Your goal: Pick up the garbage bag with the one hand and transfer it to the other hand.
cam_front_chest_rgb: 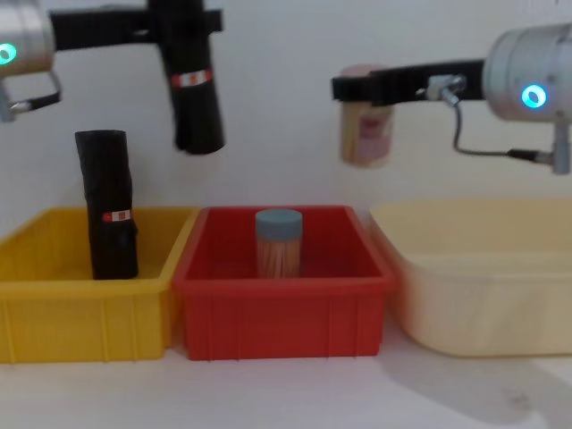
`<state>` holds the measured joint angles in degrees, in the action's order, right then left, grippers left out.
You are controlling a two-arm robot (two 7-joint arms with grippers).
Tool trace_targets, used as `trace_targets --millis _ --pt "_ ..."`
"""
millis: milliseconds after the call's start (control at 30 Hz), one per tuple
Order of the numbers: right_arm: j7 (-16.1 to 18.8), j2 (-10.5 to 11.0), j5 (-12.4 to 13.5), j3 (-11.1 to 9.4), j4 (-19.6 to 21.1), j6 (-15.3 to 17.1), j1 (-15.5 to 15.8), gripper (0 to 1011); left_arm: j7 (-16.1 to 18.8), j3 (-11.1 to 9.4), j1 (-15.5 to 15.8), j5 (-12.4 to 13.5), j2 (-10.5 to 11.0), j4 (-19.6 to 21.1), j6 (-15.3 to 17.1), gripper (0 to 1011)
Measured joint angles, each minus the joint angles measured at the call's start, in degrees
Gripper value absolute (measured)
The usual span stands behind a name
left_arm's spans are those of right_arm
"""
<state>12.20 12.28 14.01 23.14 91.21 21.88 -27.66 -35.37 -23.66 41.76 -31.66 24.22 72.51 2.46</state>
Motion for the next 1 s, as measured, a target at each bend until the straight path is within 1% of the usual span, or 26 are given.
trace_targets --millis 100,133,167,233,267,300,333,367,400,433,467,500,533,600,633,700,733,767,800,833,867,900,933,1000 --pt "-1.6 0.9 -0.7 -1.6 2.9 0.6 1.2 667 -1.6 -1.4 2.8 0.2 -2.3 -1.9 -1.2 458" --pt "-1.6 0.9 -0.7 -1.6 2.9 0.6 1.2 667 -1.9 -1.7 3.4 0.2 -2.7 -2.3 -1.4 458" --pt "-2.4 1.2 -1.0 -2.3 3.9 0.9 1.8 667 -2.7 -2.4 4.7 0.3 -3.8 -3.4 -1.9 458" --pt "-3.5 1.8 -1.3 -3.5 5.7 1.4 2.7 667 -3.4 -3.0 5.8 0.3 -4.9 -4.5 -2.3 458" --pt "-3.8 1.9 -1.4 -3.8 6.0 1.6 2.8 667 -3.7 -3.4 6.5 0.3 -5.5 -5.2 -2.5 458" --pt "-4.1 2.0 -1.5 -4.1 6.5 1.8 3.1 667 -4.4 -3.9 7.6 0.3 -6.6 -6.5 -2.9 458" --pt "-4.7 2.4 -1.7 -5.0 7.4 2.1 3.7 667 -4.8 -4.3 8.2 0.3 -7.2 -7.2 -3.2 458" --pt "-5.1 2.6 -1.8 -5.3 7.8 2.4 4.0 667 -5.4 -4.5 8.8 0.3 -7.7 -7.9 -3.5 458" --pt "-5.6 2.9 -1.9 -6.1 8.5 2.8 4.6 667 -6.2 -5.1 9.9 0.2 -8.8 -9.4 -3.9 458" --pt "-5.6 2.9 -1.9 -6.1 8.5 2.8 4.6 667 -6.2 -5.1 9.9 0.2 -8.8 -9.4 -3.9 458" --pt "-6.2 3.2 -2.0 -7.1 9.3 3.2 5.1 667 -7.1 -5.7 11.4 0.2 -10.3 -11.4 -4.4 458" --pt "-6.5 3.4 -2.1 -7.5 9.5 3.5 5.4 667 -7.5 -6.0 12.0 0.1 -11.0 -12.4 -4.6 458" --pt "-6.7 3.5 -2.1 -7.8 9.7 3.7 5.7 667 -8.6 -6.6 13.3 0.0 -12.4 -14.6 -5.2 458" --pt "-7.5 4.1 -2.3 -9.1 10.2 4.5 6.4 667 -9.7 -7.1 14.9 -0.1 -14.2 -17.6 -5.9 458" --pt "-7.6 4.2 -2.4 -9.4 10.2 4.8 6.6 667 -11.0 -7.6 16.5 -0.3 -16.0 -20.9 -6.8 458" --pt "-8.1 4.6 -2.6 -10.2 10.1 5.6 6.9 667 -12.4 -8.2 18.8 -0.8 -18.3 -25.7 -8.1 458" --pt "-8.4 4.9 -2.8 -10.8 9.7 6.0 7.0 667 -14.0 -8.8 20.7 -1.5 -20.2 -29.8 -9.5 458" --pt "-8.5 5.0 -2.9 -10.9 9.3 6.1 7.0 667 -14.5 -9.1 21.6 -1.7 -21.1 -31.7 -10.0 458" --pt "-8.6 5.1 -3.0 -11.0 9.1 6.3 7.0 667 -15.6 -9.6 23.4 -2.2 -22.9 -35.6 -11.0 458" --pt "-8.6 5.1 -3.0 -11.0 9.1 6.3 7.0 667 -15.6 -9.6 23.4 -2.2 -22.9 -35.6 -11.0 458" --pt "-8.9 5.4 -3.2 -11.6 7.9 6.6 6.9 667 -16.7 -10.1 24.9 -2.7 -24.3 -38.6 -12.0 458" --pt "-8.9 5.4 -3.3 -11.7 7.6 6.6 6.9 667 -17.1 -10.3 25.5 -2.9 -25.0 -40.1 -12.4 458" --pt "-9.0 5.6 -3.5 -11.9 7.1 6.8 6.8 667 -18.0 -10.7 26.8 -3.3 -26.2 -42.6 -13.2 458" --pt "-9.1 5.7 -3.6 -12.1 6.7 6.9 6.8 667 -18.7 -11.0 27.9 -3.6 -27.3 -45.1 -13.9 458"
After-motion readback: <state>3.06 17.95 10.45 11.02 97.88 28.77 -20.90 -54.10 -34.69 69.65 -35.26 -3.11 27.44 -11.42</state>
